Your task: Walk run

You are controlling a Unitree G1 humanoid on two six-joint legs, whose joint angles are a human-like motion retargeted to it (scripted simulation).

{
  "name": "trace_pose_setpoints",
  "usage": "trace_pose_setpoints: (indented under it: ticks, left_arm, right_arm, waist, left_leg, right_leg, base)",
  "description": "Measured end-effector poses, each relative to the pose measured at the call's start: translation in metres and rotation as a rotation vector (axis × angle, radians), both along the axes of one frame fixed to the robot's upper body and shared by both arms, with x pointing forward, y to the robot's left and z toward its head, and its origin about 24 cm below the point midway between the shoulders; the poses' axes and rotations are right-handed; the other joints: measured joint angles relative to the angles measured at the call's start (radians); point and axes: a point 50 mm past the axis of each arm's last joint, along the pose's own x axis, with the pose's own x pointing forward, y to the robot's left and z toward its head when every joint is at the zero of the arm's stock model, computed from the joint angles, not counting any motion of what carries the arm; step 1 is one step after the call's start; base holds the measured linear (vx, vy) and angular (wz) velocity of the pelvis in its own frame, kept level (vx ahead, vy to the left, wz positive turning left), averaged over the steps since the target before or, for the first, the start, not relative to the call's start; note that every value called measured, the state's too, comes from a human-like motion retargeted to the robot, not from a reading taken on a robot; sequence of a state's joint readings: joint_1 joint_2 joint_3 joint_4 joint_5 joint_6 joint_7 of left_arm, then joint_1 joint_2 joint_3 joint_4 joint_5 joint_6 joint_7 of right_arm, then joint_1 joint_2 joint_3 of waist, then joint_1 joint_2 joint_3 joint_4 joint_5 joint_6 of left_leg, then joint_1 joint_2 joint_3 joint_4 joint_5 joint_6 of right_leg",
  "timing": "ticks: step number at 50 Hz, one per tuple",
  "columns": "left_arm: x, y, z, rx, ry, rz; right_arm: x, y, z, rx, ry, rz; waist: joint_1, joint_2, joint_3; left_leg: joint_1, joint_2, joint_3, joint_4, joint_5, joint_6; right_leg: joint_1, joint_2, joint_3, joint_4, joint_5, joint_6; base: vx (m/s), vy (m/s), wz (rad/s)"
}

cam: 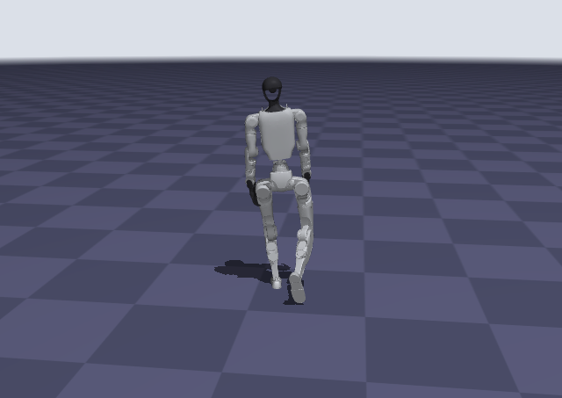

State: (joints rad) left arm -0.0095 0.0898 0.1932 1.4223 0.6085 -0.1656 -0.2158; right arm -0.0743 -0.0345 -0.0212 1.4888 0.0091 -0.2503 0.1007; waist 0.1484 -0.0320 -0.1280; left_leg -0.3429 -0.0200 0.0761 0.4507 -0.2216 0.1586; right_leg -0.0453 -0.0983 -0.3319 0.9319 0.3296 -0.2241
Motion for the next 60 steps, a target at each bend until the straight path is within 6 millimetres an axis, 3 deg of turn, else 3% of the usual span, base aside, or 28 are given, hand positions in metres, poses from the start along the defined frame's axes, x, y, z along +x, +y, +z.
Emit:
trace_pose_setpoints:
  ticks: [3, 7, 10, 13, 15, 18, 20, 22, 23, 25, 27, 30, 33, 36, 40, 42, 45, 48, 50, 52, 53, 55, 57, 60]
  left_arm:
    - [0.069, 0.000, 0.017, -0.036, -0.202, -0.098]
    - [0.146, 0.008, 0.054, 0.010, -0.488, -0.177]
    - [0.190, 0.017, 0.086, 0.042, -0.668, -0.169]
    - [0.218, 0.024, 0.113, 0.041, -0.784, -0.146]
    - [0.229, 0.024, 0.124, 0.023, -0.832, -0.149]
    - [0.227, 0.017, 0.124, -0.009, -0.837, -0.175]
    - [0.208, 0.012, 0.107, -0.021, -0.792, -0.167]
    - [0.169, 0.006, 0.077, -0.030, -0.680, -0.145]
    - [0.145, 0.001, 0.062, -0.035, -0.612, -0.139]
    - [0.099, -0.008, 0.037, -0.025, -0.481, -0.105]
    - [0.052, -0.003, 0.017, 0.028, -0.326, -0.045]
    - [-0.029, -0.001, -0.001, 0.092, -0.072, 0.028]
    - [-0.097, -0.003, 0.000, 0.080, 0.114, 0.054]
    - [-0.151, 0.000, 0.009, 0.064, 0.303, 0.037]
    - [-0.203, 0.003, 0.025, 0.026, 0.497, 0.012]
    - [-0.217, 0.005, 0.031, 0.031, 0.547, 0.033]
    - [-0.223, 0.005, 0.033, 0.037, 0.569, 0.126]
    - [-0.207, -0.001, 0.025, 0.038, 0.531, 0.182]
    - [-0.193, -0.004, 0.020, 0.031, 0.490, 0.194]
    - [-0.162, -0.009, 0.010, 0.016, 0.404, 0.217]
    - [-0.139, -0.010, 0.004, 0.020, 0.338, 0.212]
    - [-0.093, -0.009, -0.003, 0.042, 0.202, 0.183]
    - [-0.036, -0.001, -0.004, 0.056, 0.048, 0.178]
    - [0.046, 0.006, 0.009, 0.049, -0.176, 0.157]
  right_arm:
    - [-0.046, -0.012, -0.005, -0.127, 0.109, -0.052]
    - [-0.106, -0.029, -0.004, -0.216, 0.254, -0.082]
    - [-0.146, -0.041, 0.002, -0.210, 0.372, -0.081]
    - [-0.182, -0.048, 0.009, -0.194, 0.489, -0.096]
    - [-0.203, -0.050, 0.015, -0.178, 0.555, -0.127]
    - [-0.228, -0.050, 0.024, -0.131, 0.639, -0.186]
    - [-0.237, -0.047, 0.027, -0.107, 0.679, -0.212]
    - [-0.240, -0.043, 0.027, -0.105, 0.688, -0.241]
    - [-0.238, -0.040, 0.025, -0.104, 0.675, -0.266]
    - [-0.217, -0.037, 0.017, -0.103, 0.591, -0.301]
    - [-0.178, -0.034, 0.006, -0.089, 0.468, -0.267]
    - [-0.116, -0.022, -0.005, -0.125, 0.292, -0.148]
    - [-0.036, -0.016, -0.004, -0.134, 0.059, -0.087]
    - [0.046, -0.006, 0.013, 0.012, -0.159, -0.083]
    - [0.134, 0.007, 0.054, 0.190, -0.411, -0.101]
    - [0.168, 0.003, 0.078, 0.200, -0.528, -0.070]
    - [0.202, 0.002, 0.108, 0.173, -0.644, 0.006]
    - [0.203, 0.006, 0.109, 0.131, -0.661, 0.031]
    - [0.184, 0.010, 0.092, 0.131, -0.601, 0.026]
    - [0.152, 0.020, 0.067, 0.150, -0.496, 0.029]
    - [0.138, 0.022, 0.058, 0.151, -0.448, 0.016]
    - [0.104, 0.013, 0.037, 0.130, -0.332, -0.018]
    - [0.061, 0.006, 0.018, 0.051, -0.200, -0.036]
    - [0.006, -0.004, 0.002, -0.057, -0.057, -0.078]
  waist:
    - [-0.074, -0.014, 0.013]
    - [-0.224, -0.020, 0.012]
    - [-0.308, -0.042, 0.017]
    - [-0.377, -0.058, 0.018]
    - [-0.420, -0.051, 0.011]
    - [-0.439, -0.054, -0.016]
    - [-0.411, -0.074, -0.032]
    - [-0.386, -0.115, -0.034]
    - [-0.376, -0.118, -0.062]
    - [-0.321, -0.118, -0.040]
    - [-0.245, -0.149, 0.010]
    - [-0.235, -0.146, 0.035]
    - [-0.195, -0.145, 0.052]
    - [-0.147, -0.111, 0.085]
    - [-0.052, -0.067, 0.123]
    - [-0.004, -0.058, 0.124]
    - [0.035, -0.044, 0.106]
    - [0.037, -0.023, 0.083]
    - [0.047, -0.001, 0.033]
    - [0.040, 0.002, 0.033]
    - [0.012, 0.013, 0.045]
    - [-0.017, 0.034, 0.055]
    - [-0.023, 0.033, 0.041]
    - [-0.083, 0.015, 0.059]
  left_leg:
    - [0.130, -0.060, -0.021, -0.142, 0.025, 0.025]
    - [0.274, -0.126, -0.118, -0.274, 0.034, 0.052]
    - [0.374, -0.162, -0.172, -0.324, 0.006, 0.057]
    - [0.485, -0.175, -0.228, -0.363, -0.026, 0.061]
    - [0.552, -0.158, -0.274, -0.377, -0.025, 0.061]
    - [0.627, -0.138, -0.310, -0.356, 0.063, 0.030]
    - [0.672, -0.144, -0.283, -0.321, 0.212, -0.004]
    - [0.718, -0.157, -0.186, -0.251, 0.476, -0.008]
    - [0.689, -0.137, -0.094, -0.192, 0.603, 0.020]
    - [0.608, -0.098, 0.052, 0.049, 0.745, 0.102]
    - [0.539, -0.041, 0.162, 0.278, 0.660, 0.103]
    - [0.309, 0.015, 0.171, 0.523, 0.456, 0.103]
    - [0.052, -0.058, 0.118, 0.529, 0.280, 0.038]
    - [-0.098, -0.064, 0.103, 0.327, 0.190, -0.033]
    - [-0.210, -0.077, 0.046, -0.066, 0.173, -0.131]
    - [-0.258, -0.083, -0.036, -0.225, 0.164, -0.179]
    - [-0.318, -0.058, -0.041, -0.323, 0.174, -0.197]
    - [-0.310, -0.027, 0.007, -0.189, 0.108, -0.147]
    - [-0.337, 0.014, -0.006, -0.030, 0.107, -0.125]
    - [-0.307, 0.078, -0.005, 0.082, 0.130, -0.159]
    - [-0.259, 0.063, -0.021, 0.098, 0.113, -0.133]
    - [-0.167, 0.049, -0.044, 0.113, 0.050, -0.107]
    - [-0.070, 0.063, -0.028, 0.058, 0.016, -0.107]
    - [0.093, 0.004, -0.033, -0.106, 0.040, -0.075]
  right_leg:
    - [-0.243, -0.010, 0.027, 0.096, -0.167, 0.087]
    - [-0.481, -0.037, -0.008, -0.095, -0.299, 0.162]
    - [-0.593, -0.058, 0.003, -0.391, -0.346, 0.206]
    - [-0.672, -0.072, 0.039, -0.662, -0.386, 0.230]
    - [-0.721, -0.090, 0.041, -0.750, -0.391, 0.239]
    - [-0.736, -0.119, 0.090, -0.672, -0.409, 0.199]
    - [-0.690, -0.145, -0.013, -0.593, -0.420, 0.166]
    - [-0.636, -0.121, 0.150, -0.574, -0.305, 0.181]
    - [-0.654, -0.131, 0.182, -0.515, -0.301, 0.188]
    - [-0.590, -0.132, 0.216, -0.461, -0.342, 0.165]
    - [-0.472, -0.053, 0.230, -0.451, -0.443, 0.079]
    - [-0.325, -0.054, 0.187, -0.515, -0.499, 0.062]
    - [-0.192, -0.035, 0.159, -0.639, -0.506, 0.061]
    - [-0.046, 0.056, 0.143, -0.762, -0.513, 0.043]
    - [0.136, 0.145, 0.165, -0.850, -0.549, 0.041]
    - [0.216, 0.159, 0.175, -0.875, -0.551, 0.052]
    - [0.307, 0.160, 0.181, -0.872, -0.505, 0.083]
    - [0.367, 0.156, 0.177, -0.808, -0.331, 0.118]
    - [0.378, 0.155, 0.133, -0.739, -0.099, 0.103]
    - [0.327, 0.108, 0.113, -0.539, 0.101, 0.075]
    - [0.288, 0.083, 0.046, -0.410, 0.171, 0.052]
    - [0.217, 0.049, -0.028, -0.223, 0.194, 0.027]
    - [0.053, 0.067, 0.014, -0.057, 0.064, 0.043]
    - [-0.194, 0.101, 0.053, 0.045, -0.093, 0.101]
  base:
    - [1.15, 0.01, 0.56]
    - [1.02, -0.10, 1.22]
    - [1.09, -0.23, 0.89]
    - [1.01, -0.29, 0.90]
    - [1.30, -0.41, 1.18]
    - [1.32, -0.46, 0.79]
    - [1.53, -0.50, -0.21]
    - [1.85, -0.53, -0.33]
    - [1.33, -0.26, -0.36]
    - [1.19, -0.27, -1.03]
    - [1.33, -0.58, -1.53]
    - [1.15, -0.12, 0.18]
    - [1.00, -0.07, 0.21]
    - [0.88, -0.22, -0.37]
    - [1.21, -0.14, -0.68]
    - [1.34, -0.02, -0.66]
    - [1.63, 0.04, -0.64]
    - [1.47, 0.14, -0.37]
    - [1.87, 0.20, -0.66]
    - [1.40, 0.07, -0.42]
    - [1.20, 0.10, 0.49]
    - [1.20, 0.17, 0.53]
    - [1.33, 0.06, -0.19]
    - [1.22, 0.01, 0.51]
